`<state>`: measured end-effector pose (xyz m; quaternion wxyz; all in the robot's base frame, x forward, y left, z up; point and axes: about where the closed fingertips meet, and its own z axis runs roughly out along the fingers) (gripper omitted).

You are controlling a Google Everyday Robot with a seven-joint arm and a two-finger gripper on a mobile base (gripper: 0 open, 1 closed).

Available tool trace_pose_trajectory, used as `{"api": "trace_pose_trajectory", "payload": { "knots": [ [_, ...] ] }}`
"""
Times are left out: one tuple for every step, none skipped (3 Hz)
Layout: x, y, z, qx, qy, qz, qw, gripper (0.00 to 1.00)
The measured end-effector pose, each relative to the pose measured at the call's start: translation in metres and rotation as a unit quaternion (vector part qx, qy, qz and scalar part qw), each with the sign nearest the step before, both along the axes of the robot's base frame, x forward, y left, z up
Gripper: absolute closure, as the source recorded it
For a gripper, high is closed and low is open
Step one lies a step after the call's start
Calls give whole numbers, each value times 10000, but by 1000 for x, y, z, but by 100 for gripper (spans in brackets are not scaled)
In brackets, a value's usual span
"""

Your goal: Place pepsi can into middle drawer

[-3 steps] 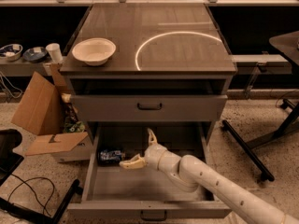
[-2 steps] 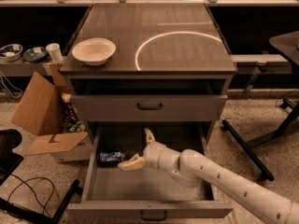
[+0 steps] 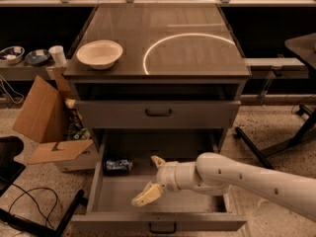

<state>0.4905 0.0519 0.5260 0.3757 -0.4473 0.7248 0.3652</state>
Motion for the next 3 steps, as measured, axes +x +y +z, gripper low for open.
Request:
{"api": "trace_pose_trajectory", "payload": {
  "knots": [
    [-44,-21,10,-666,567,195,9960,0],
    [-60,-50,15,-1703,711,43,9828,0],
    [-68,-98,10,-2780,459,-189,9593,0]
  ]
}}
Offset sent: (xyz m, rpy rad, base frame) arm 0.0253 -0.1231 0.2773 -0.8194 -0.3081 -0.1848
